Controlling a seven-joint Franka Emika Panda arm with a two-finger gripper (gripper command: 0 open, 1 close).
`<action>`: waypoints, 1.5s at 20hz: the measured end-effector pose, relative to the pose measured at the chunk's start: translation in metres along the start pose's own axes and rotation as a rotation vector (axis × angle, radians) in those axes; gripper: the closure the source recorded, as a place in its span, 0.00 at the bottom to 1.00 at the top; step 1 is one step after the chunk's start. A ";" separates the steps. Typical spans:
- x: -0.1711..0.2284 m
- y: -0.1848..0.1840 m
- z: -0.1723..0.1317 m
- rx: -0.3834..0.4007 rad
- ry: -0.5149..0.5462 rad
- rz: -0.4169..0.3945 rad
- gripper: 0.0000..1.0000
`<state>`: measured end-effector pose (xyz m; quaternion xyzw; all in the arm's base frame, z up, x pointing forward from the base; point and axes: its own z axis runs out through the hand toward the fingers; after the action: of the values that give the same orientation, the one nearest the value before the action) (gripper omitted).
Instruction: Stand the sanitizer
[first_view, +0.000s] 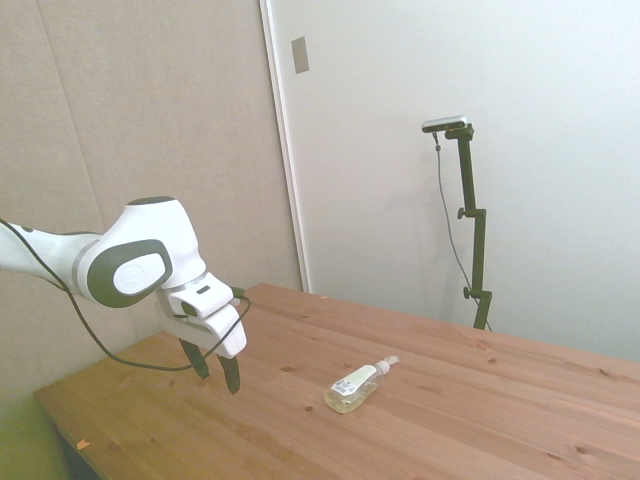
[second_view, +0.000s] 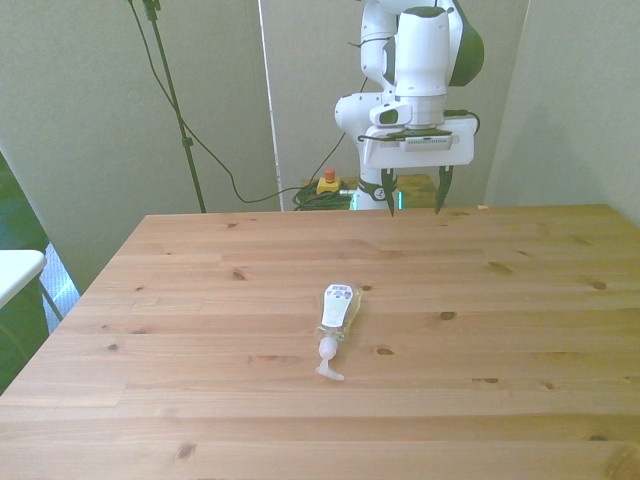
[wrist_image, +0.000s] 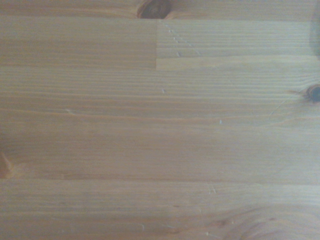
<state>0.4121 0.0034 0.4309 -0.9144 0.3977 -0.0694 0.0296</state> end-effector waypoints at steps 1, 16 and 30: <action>0.000 0.000 0.000 0.000 -0.002 0.000 0.00; 0.196 -0.070 0.009 0.026 0.133 0.200 0.00; 0.298 -0.095 0.083 -0.046 0.133 0.298 0.00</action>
<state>0.6934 -0.1499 0.3903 -0.8392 0.5313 -0.1153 -0.0077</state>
